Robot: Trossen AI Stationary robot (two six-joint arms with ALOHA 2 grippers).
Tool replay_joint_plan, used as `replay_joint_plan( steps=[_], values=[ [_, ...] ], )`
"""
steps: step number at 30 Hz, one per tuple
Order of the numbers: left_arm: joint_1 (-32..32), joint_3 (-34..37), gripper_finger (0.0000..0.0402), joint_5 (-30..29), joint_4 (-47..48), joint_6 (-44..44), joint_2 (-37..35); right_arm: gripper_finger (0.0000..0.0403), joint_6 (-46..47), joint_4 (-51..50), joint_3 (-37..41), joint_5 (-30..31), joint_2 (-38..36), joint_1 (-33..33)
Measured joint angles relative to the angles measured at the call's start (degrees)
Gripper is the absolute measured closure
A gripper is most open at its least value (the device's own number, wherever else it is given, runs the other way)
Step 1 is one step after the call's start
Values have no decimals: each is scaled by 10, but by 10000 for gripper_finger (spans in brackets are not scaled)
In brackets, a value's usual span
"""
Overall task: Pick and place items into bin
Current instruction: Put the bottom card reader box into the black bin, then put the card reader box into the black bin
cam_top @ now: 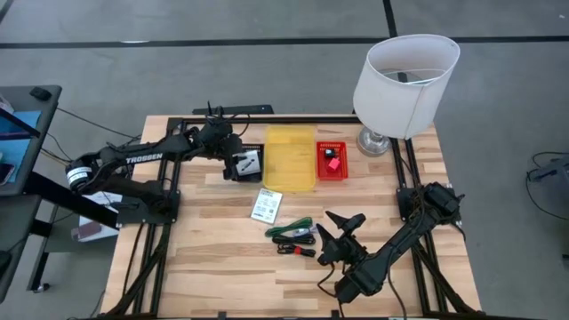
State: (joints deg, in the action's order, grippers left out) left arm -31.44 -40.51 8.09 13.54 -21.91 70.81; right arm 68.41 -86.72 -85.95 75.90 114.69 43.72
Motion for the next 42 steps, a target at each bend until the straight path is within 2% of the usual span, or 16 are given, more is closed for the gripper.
replay_joint_plan(
  steps=[9,13,23,30,33,37,42],
  values=[
    [0,0,198,-15,-2,4,0,159,0,0,0,0,0,0],
    [1,0,175,-33,-8,-12,0,159,0,0,0,0,0,0],
    [48,0,200,-41,-14,-60,0,159,-14,2,0,0,0,0],
    [63,0,202,-58,5,34,0,159,-15,10,0,0,0,0],
    [73,0,203,-6,39,57,0,159,-24,26,0,0,0,0],
    [104,0,203,64,89,56,0,159,-83,72,0,-8,0,0],
    [171,14,205,50,102,106,0,159,-169,137,0,-25,0,-3]
  ],
)
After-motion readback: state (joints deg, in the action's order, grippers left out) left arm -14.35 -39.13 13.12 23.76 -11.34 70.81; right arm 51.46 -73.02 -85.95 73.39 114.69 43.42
